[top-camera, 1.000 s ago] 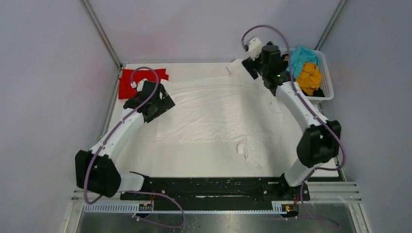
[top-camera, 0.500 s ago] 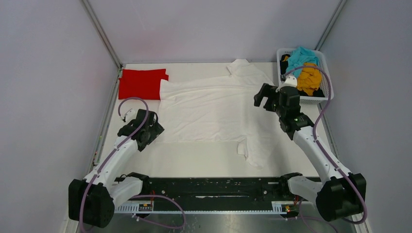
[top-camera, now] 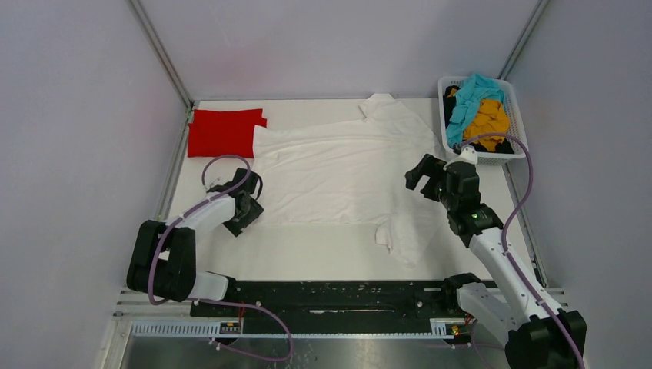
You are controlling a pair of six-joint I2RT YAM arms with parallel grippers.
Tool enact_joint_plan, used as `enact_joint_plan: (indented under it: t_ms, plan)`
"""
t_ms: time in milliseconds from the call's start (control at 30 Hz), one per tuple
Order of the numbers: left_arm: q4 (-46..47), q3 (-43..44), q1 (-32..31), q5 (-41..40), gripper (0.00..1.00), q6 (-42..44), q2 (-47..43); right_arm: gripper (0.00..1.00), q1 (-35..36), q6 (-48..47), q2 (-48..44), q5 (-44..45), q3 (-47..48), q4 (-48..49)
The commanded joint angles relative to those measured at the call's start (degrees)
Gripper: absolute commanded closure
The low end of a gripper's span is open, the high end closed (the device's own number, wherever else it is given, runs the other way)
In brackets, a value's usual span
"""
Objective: Fold and stack the t-shirts
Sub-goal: Grab the side of the flattened tshirt closest away from the robot with both arms
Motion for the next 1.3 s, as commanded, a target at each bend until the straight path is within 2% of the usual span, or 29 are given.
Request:
enact_joint_plan:
  t_ms: [0, 67, 267, 600, 767, 833, 1000, 1133, 1267]
  plan:
    - [2.4, 2.0, 0.4, 0.4, 0.38, -1.4, 2.8, 0.01, 0.0, 0.5, 0.0, 2.3, 0.4, 0.5]
    - [2.5, 1.9, 0.4, 0.4, 0.39, -1.4, 3.6, 0.00, 0.1, 0.3, 1.0, 2.4, 0.8, 0.4]
    - [3.1, 1.7, 0.4, 2.3, 0.55, -0.6, 4.0, 0.01, 0.0, 0.1, 3.3, 3.7, 1.7, -1.0]
    - [2.8, 0.7, -0.2, 3.9, 0.58, 0.0, 3.5, 0.01, 0.0, -0.6, 3.4, 8.8, 2.3, -3.3]
    - [2.4, 1.8, -0.4, 4.1, 0.81, 0.7, 5.1, 0.00, 0.0, -0.7, 3.5, 9.9, 2.6, -4.7]
    - [2.3, 2.0, -0.8, 4.2, 1.00, 1.3, 5.1, 0.01, 0.1, -0.7, 3.8, 10.7, 2.9, -5.7]
    - [0.8, 1.5, -0.9, 1.9, 1.00, 3.1, 1.5, 0.01, 0.0, -0.3, 4.7, 11.5, 4.8, -10.1]
    - [0.3, -1.1, -0.8, 0.1, 1.00, 5.2, -4.2, 0.01, 0.5, 1.9, 5.1, 9.2, 5.4, -17.8]
    - [-1.3, -3.0, -0.4, -1.9, 1.00, 5.9, -8.9, 0.01, 5.3, 2.5, 4.2, 8.0, 5.7, -26.3]
